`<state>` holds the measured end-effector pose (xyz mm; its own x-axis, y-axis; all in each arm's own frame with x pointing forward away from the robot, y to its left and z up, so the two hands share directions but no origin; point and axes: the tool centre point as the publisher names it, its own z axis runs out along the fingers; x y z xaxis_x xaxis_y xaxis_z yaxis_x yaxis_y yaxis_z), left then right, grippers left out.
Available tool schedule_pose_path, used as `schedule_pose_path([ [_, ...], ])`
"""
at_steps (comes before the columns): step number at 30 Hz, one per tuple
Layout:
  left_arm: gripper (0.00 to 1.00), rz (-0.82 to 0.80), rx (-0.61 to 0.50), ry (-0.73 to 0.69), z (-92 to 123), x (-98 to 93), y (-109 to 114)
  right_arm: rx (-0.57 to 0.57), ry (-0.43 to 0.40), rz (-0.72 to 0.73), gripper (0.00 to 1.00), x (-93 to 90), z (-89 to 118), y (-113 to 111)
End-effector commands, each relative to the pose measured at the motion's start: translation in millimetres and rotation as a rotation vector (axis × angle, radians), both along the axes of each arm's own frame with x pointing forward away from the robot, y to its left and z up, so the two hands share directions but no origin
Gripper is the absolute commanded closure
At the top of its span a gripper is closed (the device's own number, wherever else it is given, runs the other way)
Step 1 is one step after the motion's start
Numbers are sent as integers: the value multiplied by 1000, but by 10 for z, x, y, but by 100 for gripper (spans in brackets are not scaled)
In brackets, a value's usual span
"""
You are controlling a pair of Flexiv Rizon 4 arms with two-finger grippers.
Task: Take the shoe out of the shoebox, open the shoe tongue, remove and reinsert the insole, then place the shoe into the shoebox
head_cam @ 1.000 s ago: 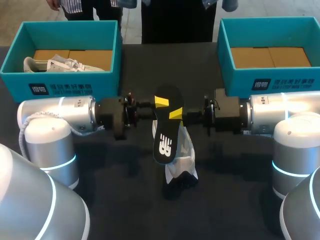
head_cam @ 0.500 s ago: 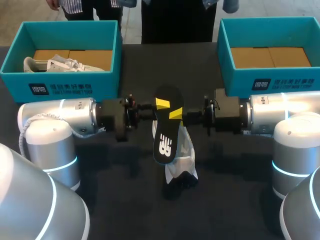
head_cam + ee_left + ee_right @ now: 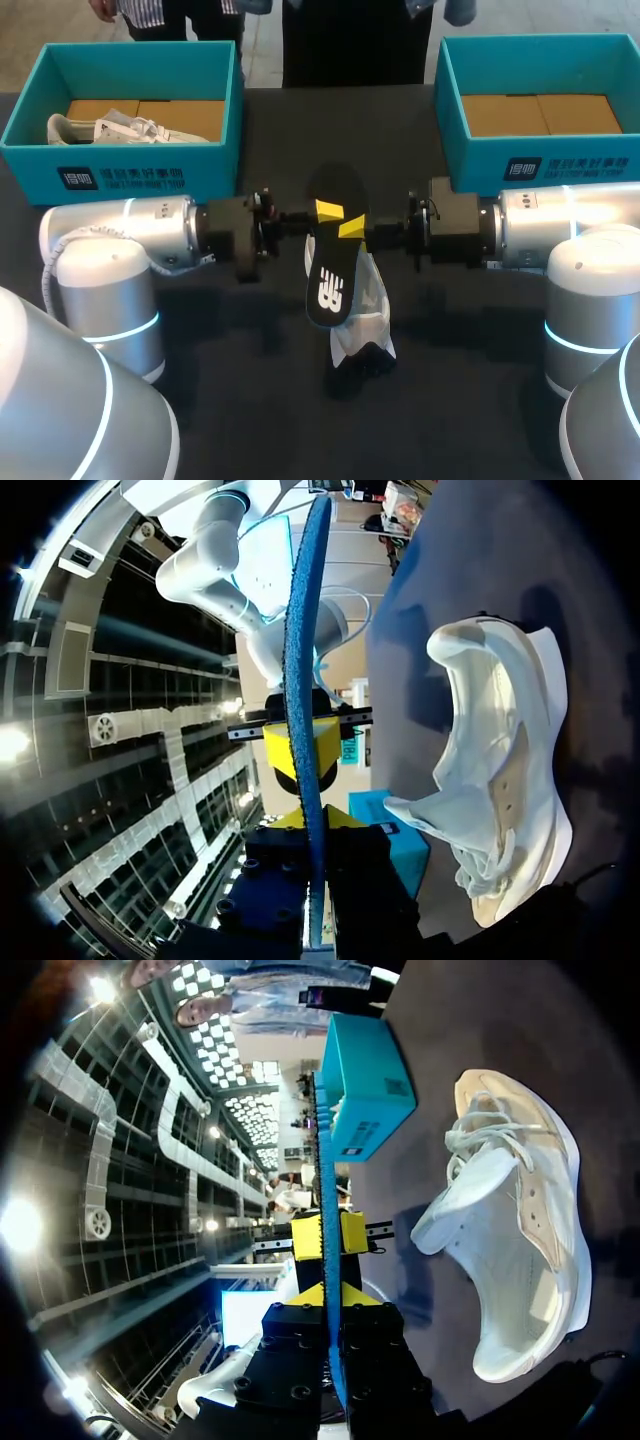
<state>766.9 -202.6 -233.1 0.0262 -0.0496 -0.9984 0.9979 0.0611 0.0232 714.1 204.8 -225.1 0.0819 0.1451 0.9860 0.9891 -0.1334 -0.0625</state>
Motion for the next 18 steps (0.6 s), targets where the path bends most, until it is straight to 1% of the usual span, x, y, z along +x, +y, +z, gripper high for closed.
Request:
schedule_pose_path([
  [1,100,7,-2,-2,-23,11,-49,-2,1,-2,100,-14,6,18],
  [8,100,8,1,-4,-21,15,-59,-7,7,-4,100,-14,15,17],
  [9,100,8,2,-5,-19,16,-59,-7,9,-5,62,-14,21,15],
  [10,100,9,3,-5,-11,16,-58,-7,10,-7,0,-15,27,11],
  [18,100,21,24,-1,42,-7,-18,-22,20,-25,0,-49,73,-80],
])
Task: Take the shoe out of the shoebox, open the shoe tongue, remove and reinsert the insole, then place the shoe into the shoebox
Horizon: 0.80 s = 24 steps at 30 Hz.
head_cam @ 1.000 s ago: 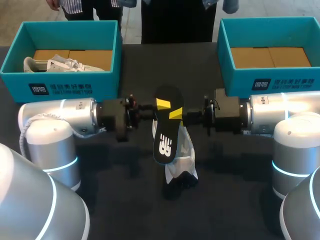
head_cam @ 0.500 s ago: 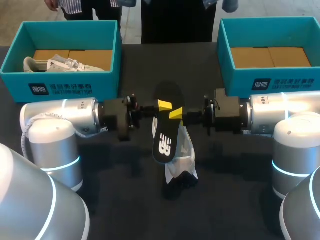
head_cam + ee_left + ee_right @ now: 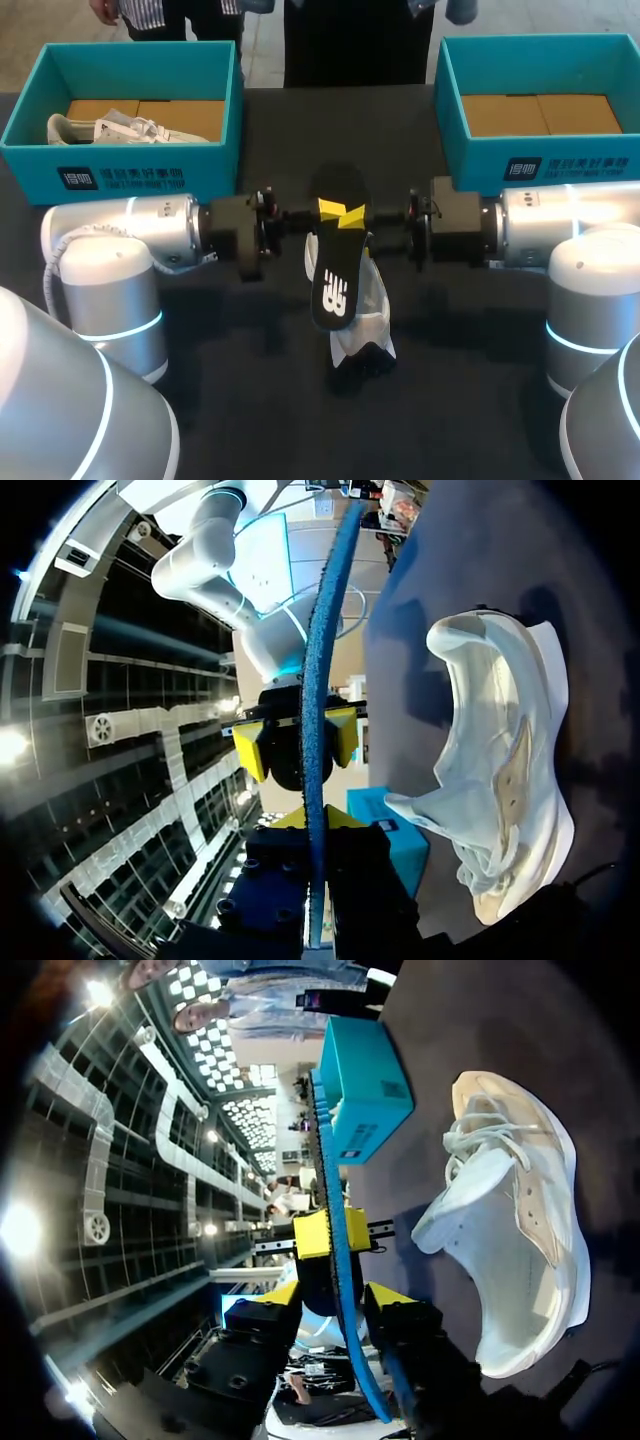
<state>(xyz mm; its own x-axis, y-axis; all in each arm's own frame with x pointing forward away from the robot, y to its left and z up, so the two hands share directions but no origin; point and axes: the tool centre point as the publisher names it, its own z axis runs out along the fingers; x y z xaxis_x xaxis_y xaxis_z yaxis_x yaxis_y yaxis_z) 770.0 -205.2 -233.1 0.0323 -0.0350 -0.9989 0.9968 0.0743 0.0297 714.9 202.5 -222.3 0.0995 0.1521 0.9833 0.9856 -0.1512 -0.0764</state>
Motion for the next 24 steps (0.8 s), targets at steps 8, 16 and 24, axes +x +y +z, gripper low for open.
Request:
schedule_pose_path([
  [8,100,-14,35,34,116,-141,105,-35,42,-44,0,-145,59,-321],
  [16,100,-39,59,84,156,-288,202,-134,89,-49,0,-241,65,-585],
  [24,100,-68,104,127,194,-488,287,-212,97,-34,0,-364,59,-749],
])
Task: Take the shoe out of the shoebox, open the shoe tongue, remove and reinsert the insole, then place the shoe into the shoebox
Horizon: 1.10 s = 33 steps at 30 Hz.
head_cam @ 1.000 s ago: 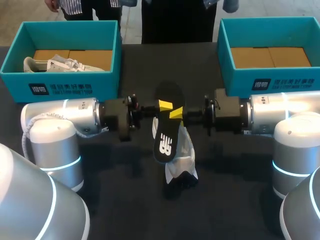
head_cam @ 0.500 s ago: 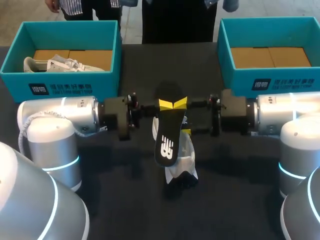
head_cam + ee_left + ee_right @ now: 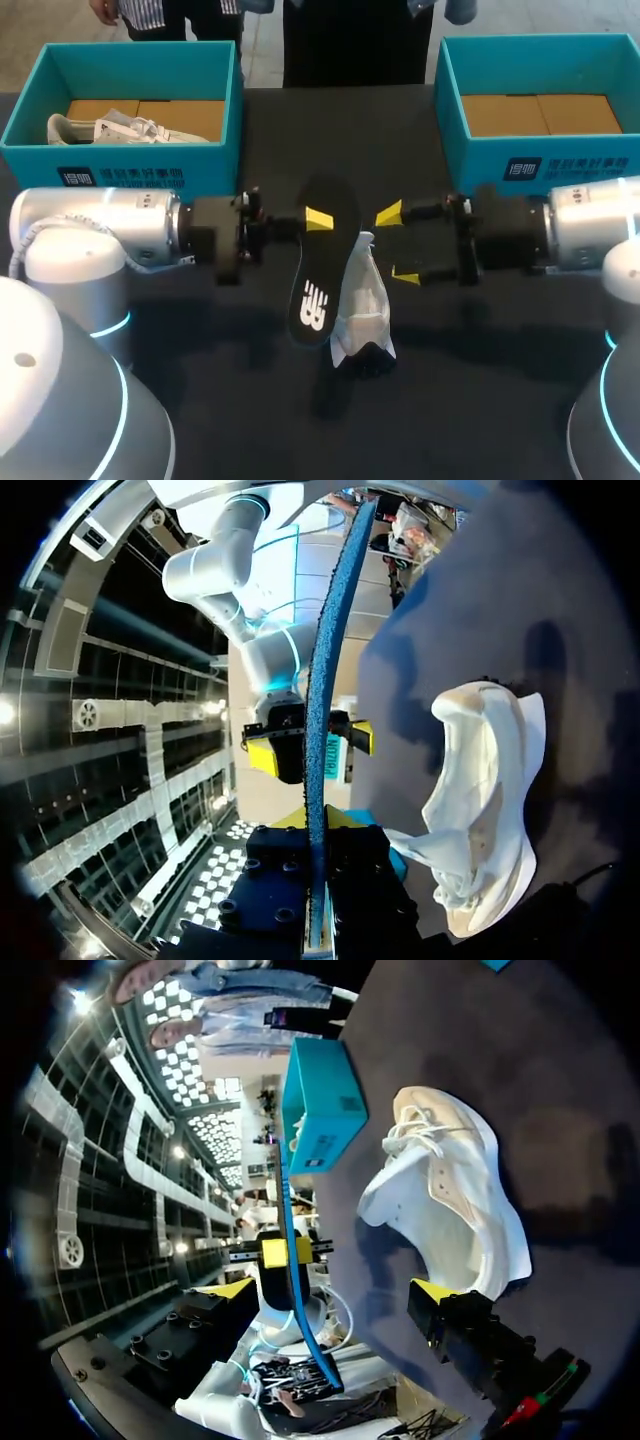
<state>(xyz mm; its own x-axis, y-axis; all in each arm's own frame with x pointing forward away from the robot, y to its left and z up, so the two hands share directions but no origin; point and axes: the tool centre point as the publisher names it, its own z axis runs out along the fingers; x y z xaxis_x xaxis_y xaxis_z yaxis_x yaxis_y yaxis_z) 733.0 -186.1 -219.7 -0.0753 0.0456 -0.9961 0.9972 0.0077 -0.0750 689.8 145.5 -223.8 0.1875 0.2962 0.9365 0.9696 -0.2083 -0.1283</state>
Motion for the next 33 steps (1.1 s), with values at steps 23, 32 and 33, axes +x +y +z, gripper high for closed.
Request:
schedule_pose_path([
  [23,100,-119,137,186,-98,-858,131,-123,91,188,0,-737,-28,-502],
  [32,100,-129,149,285,-219,-1103,109,-129,103,276,0,-940,-94,-510],
  [33,100,-121,151,296,-221,-1116,109,-128,101,290,0,-952,-96,-496],
])
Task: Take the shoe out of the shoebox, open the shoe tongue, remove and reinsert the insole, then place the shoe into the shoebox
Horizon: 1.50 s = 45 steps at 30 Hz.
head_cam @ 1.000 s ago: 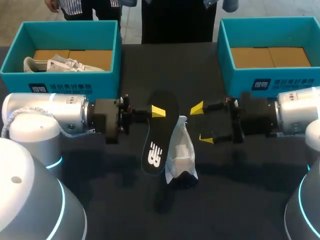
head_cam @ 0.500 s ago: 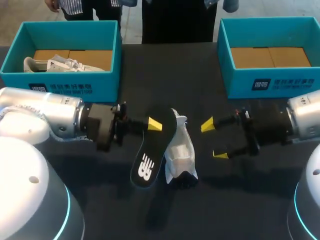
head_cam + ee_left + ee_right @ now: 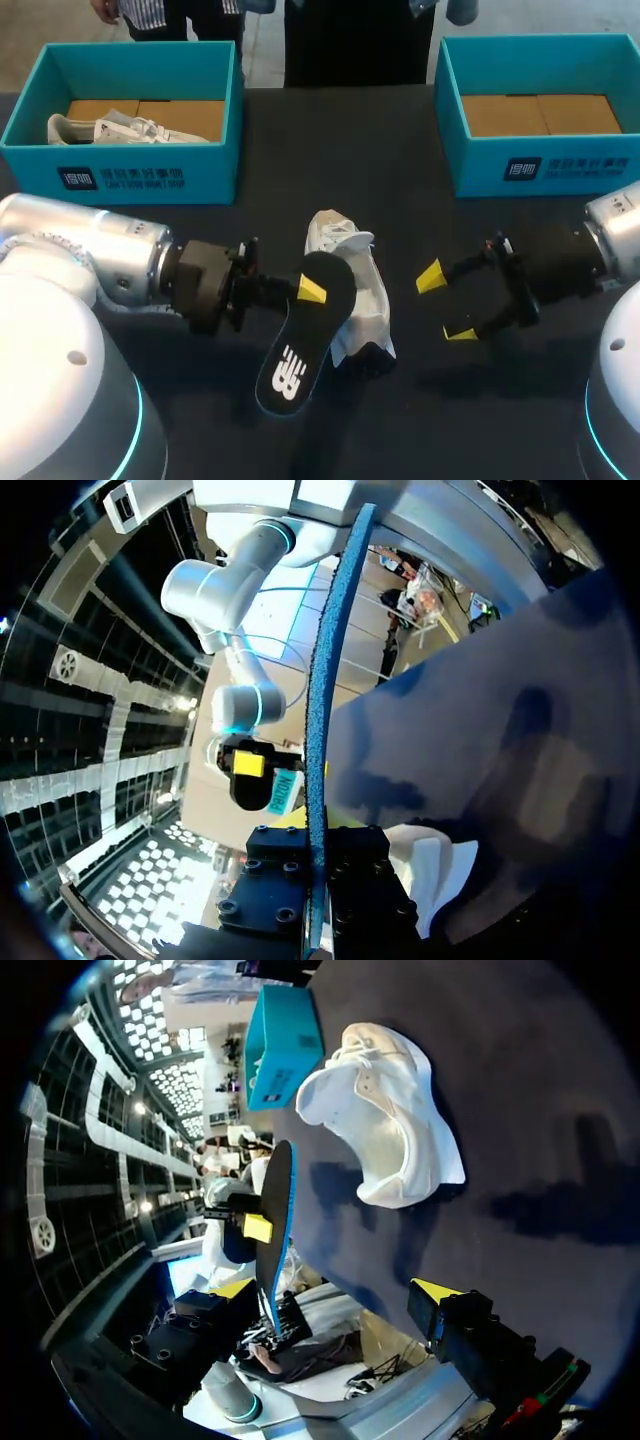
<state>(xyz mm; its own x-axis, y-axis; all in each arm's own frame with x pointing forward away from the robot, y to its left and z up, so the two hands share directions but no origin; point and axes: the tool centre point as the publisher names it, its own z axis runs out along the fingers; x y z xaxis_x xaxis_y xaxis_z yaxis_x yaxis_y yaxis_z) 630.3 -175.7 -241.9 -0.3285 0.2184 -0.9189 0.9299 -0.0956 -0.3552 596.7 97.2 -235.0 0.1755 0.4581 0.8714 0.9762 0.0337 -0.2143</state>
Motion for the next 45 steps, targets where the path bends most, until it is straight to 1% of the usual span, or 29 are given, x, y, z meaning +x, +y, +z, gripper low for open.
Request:
schedule_pose_path([
  [1,100,18,-7,34,-2,-100,3,-2,5,41,0,-34,11,0],
  [2,100,32,-5,60,-2,-100,9,-1,12,73,0,-52,7,24],
  [3,100,42,2,72,-4,-94,14,-1,12,73,0,-52,7,24],
  [16,100,42,2,72,-4,-94,14,-1,12,73,0,-52,7,24],
  [17,100,42,2,72,-4,-94,14,-9,2,87,0,-44,8,25],
  [19,100,42,-20,135,-18,-75,-2,-14,-35,125,0,-57,34,30],
  [20,100,38,-32,176,-25,-56,-5,-22,-39,136,0,-65,41,25],
  [25,100,33,-45,255,-76,-64,-35,-46,-95,180,0,-136,27,-48],
  [28,100,37,-43,268,-115,-73,-69,-43,-116,193,0,-165,12,-99],
  [32,100,47,-64,303,-143,-83,-115,-47,-144,219,0,-192,-28,-135],
  [37,100,65,-85,334,-169,-87,-168,-42,-185,236,0,-244,-131,-160],
  [45,100,83,-95,384,-233,-125,-246,-57,-197,247,0,-274,-302,-132],
])
